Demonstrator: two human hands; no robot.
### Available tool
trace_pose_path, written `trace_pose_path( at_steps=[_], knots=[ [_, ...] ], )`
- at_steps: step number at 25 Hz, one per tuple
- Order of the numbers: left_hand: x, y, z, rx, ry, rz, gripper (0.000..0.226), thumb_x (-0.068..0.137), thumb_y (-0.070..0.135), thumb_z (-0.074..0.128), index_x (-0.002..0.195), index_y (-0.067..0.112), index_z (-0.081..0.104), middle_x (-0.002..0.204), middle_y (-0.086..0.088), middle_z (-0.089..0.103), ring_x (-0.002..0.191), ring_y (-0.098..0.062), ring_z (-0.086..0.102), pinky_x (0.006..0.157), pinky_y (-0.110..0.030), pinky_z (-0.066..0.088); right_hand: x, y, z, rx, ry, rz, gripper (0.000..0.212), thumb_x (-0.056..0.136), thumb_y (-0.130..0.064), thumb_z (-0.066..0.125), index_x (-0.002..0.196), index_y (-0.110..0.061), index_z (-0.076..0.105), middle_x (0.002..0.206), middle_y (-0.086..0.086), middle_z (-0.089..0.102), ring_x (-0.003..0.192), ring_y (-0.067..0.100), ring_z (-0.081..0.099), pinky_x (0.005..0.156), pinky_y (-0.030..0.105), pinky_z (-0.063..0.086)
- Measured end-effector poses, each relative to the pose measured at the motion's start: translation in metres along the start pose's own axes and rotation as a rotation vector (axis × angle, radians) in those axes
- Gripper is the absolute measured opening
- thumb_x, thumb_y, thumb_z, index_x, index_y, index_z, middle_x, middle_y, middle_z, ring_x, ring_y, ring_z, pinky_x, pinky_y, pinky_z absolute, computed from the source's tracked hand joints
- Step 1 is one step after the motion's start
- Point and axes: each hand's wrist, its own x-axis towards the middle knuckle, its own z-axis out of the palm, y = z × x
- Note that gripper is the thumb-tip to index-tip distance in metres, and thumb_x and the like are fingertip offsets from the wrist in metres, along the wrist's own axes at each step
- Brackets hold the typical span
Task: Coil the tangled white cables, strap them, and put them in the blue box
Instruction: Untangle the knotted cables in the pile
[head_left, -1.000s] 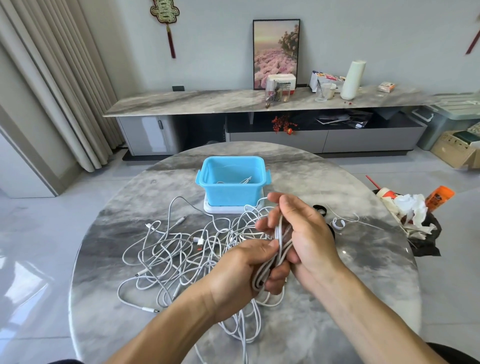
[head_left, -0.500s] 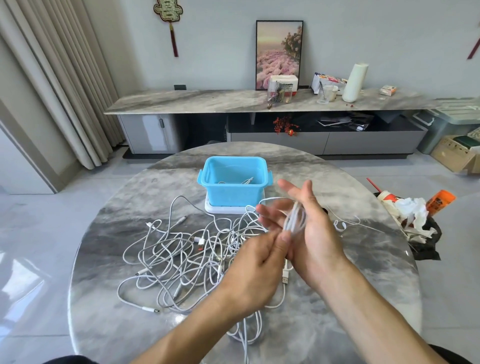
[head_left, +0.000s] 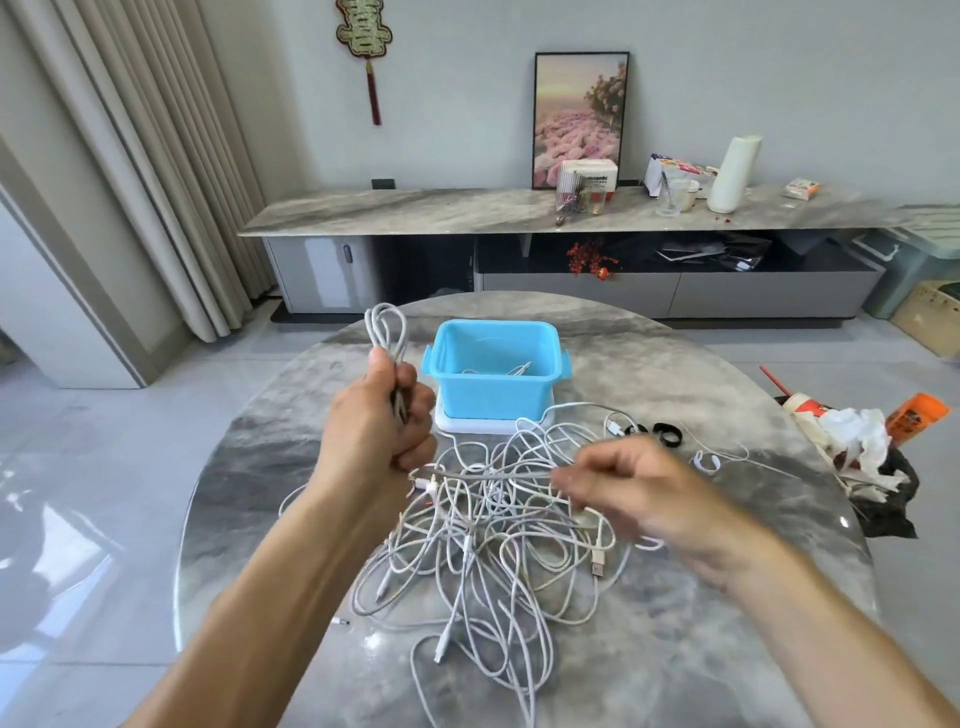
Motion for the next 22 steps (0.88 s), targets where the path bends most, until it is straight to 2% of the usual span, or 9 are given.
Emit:
trace_pose_path(
  at_steps=[2, 4, 6, 8, 11, 13, 15, 19, 22],
  knots=[
    [-0.002, -0.003, -0.005, 0.532, 0.002, 0.231, 0.050, 0.106, 0.038, 0.032, 0.064, 0.020, 0.054, 0.054, 0.001, 0.048, 0.036, -0.009, 0.028, 0.040, -0.024, 0.024, -0.006, -0.006, -0.023, 0.215, 0.062, -0.008, 0.036, 0.061, -0.045, 0.087, 0.065, -0.014, 0.069, 0.054, 0.004, 0.029, 0.042, 0.011, 0.021, 0.040, 0.018, 0.020],
    [-0.009, -0.015, 0.001, 1.046, -0.163, 0.480, 0.050, 0.103, 0.036, 0.032, 0.064, 0.018, 0.057, 0.053, 0.010, 0.055, 0.044, -0.007, 0.041, 0.051, -0.029, 0.033, -0.014, -0.013, -0.032, 0.486, 0.016, -0.053, 0.039, 0.063, -0.037, 0.088, 0.075, -0.005, 0.070, 0.048, -0.004, 0.023, 0.038, 0.005, 0.017, 0.037, 0.014, 0.017],
    [-0.019, -0.029, 0.009, 1.230, -0.383, 0.566, 0.040, 0.100, 0.036, 0.033, 0.070, 0.019, 0.054, 0.057, 0.009, 0.060, 0.053, -0.006, 0.050, 0.060, -0.032, 0.040, -0.017, -0.018, -0.029, 0.665, 0.001, -0.130, 0.027, 0.078, -0.024, 0.072, 0.084, 0.001, 0.070, 0.045, -0.006, 0.025, 0.038, 0.004, 0.015, 0.037, 0.015, 0.014],
    [-0.025, -0.041, 0.015, 1.145, -0.546, 0.492, 0.035, 0.100, 0.040, 0.033, 0.076, 0.023, 0.053, 0.058, 0.005, 0.056, 0.055, -0.007, 0.049, 0.061, -0.031, 0.042, -0.016, -0.020, -0.024, 0.744, 0.053, -0.173, 0.026, 0.080, -0.019, 0.060, 0.088, 0.003, 0.071, 0.046, -0.003, 0.029, 0.042, 0.008, 0.017, 0.038, 0.020, 0.018],
    [-0.025, -0.047, 0.020, 0.801, -0.669, 0.236, 0.038, 0.100, 0.043, 0.034, 0.077, 0.021, 0.056, 0.060, 0.004, 0.048, 0.055, -0.010, 0.040, 0.054, -0.024, 0.035, -0.013, -0.015, -0.020, 0.796, 0.095, -0.202, 0.023, 0.077, -0.021, 0.063, 0.088, -0.005, 0.075, 0.059, 0.005, 0.052, 0.053, 0.013, 0.037, 0.051, 0.023, 0.036],
    [-0.023, -0.051, 0.022, 0.757, -0.641, 0.246, 0.041, 0.099, 0.045, 0.036, 0.073, 0.019, 0.053, 0.064, -0.003, 0.049, 0.054, -0.008, 0.038, 0.054, -0.021, 0.032, -0.013, -0.011, -0.012, 0.845, 0.067, -0.198, 0.017, 0.082, -0.020, 0.062, 0.090, -0.010, 0.074, 0.080, 0.011, 0.069, 0.058, 0.011, 0.044, 0.057, 0.022, 0.042],
    [-0.020, -0.055, 0.022, 0.755, -0.553, 0.251, 0.041, 0.097, 0.049, 0.037, 0.070, 0.022, 0.052, 0.068, -0.009, 0.049, 0.053, -0.007, 0.038, 0.054, -0.024, 0.031, -0.013, -0.012, -0.001, 0.853, 0.048, -0.175, 0.017, 0.086, -0.012, 0.057, 0.087, -0.011, 0.073, 0.093, 0.014, 0.072, 0.061, 0.011, 0.053, 0.057, 0.022, 0.049],
    [-0.020, -0.054, 0.021, 0.610, -0.463, 0.181, 0.042, 0.102, 0.042, 0.038, 0.074, 0.014, 0.050, 0.069, 0.006, 0.050, 0.063, -0.009, 0.041, 0.062, -0.025, 0.036, -0.009, -0.007, 0.017, 0.661, 0.177, -0.171, 0.018, 0.078, -0.007, 0.062, 0.084, -0.009, 0.079, 0.069, 0.006, 0.067, 0.061, 0.011, 0.060, 0.063, 0.031, 0.061],
    [-0.029, -0.053, 0.025, 0.483, -0.466, 0.058, 0.037, 0.104, 0.033, 0.035, 0.077, 0.012, 0.048, 0.069, -0.001, 0.058, 0.060, -0.018, 0.052, 0.056, -0.025, 0.044, -0.004, -0.003, 0.021, 0.566, 0.316, -0.178, 0.016, 0.076, -0.007, 0.066, 0.085, -0.011, 0.078, 0.067, 0.011, 0.066, 0.057, 0.017, 0.061, 0.057, 0.030, 0.058]
  ],
)
